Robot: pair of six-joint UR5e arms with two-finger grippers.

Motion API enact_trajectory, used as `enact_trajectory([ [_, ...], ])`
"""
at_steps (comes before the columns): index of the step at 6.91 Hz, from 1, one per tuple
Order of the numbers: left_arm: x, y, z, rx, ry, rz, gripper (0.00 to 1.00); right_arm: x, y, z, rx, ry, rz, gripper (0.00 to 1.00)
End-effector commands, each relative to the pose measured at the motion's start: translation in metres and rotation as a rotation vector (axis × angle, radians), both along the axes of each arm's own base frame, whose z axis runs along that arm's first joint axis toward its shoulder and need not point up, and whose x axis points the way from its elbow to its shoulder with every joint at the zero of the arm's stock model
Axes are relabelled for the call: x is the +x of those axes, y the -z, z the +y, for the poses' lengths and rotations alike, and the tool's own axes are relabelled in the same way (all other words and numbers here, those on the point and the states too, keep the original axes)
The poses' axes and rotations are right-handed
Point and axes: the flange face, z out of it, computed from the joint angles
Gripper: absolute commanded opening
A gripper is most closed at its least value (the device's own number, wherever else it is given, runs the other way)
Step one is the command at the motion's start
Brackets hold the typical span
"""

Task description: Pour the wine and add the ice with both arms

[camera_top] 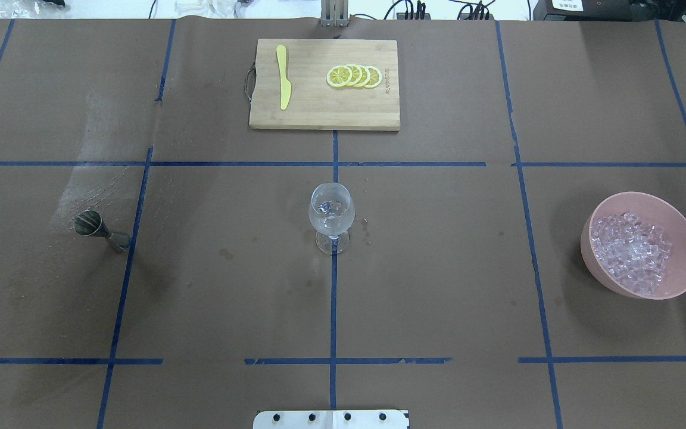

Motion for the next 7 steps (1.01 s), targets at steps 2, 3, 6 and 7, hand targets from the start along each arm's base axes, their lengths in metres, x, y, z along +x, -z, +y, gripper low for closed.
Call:
enact_trajectory([
  [2, 0.008, -0.077, 0.052, -0.450, -0.033, 0.192, 1.00, -0.004, 0.021, 0.000, 0.031, 0.010, -0.047, 1.00],
  [3, 0.012, -0.092, 0.084, -0.503, -0.036, 0.311, 1.00, -0.005, 0.032, 0.000, 0.057, 0.013, -0.045, 1.00],
  [6, -0.001, -0.080, 0.098, -0.481, -0.011, 0.399, 1.00, -0.088, 0.104, -0.007, 0.158, 0.094, -0.056, 1.00],
  [7, -0.001, -0.076, 0.094, -0.471, -0.012, 0.400, 1.00, -0.118, 0.143, -0.005, 0.130, 0.066, -0.093, 1.00],
])
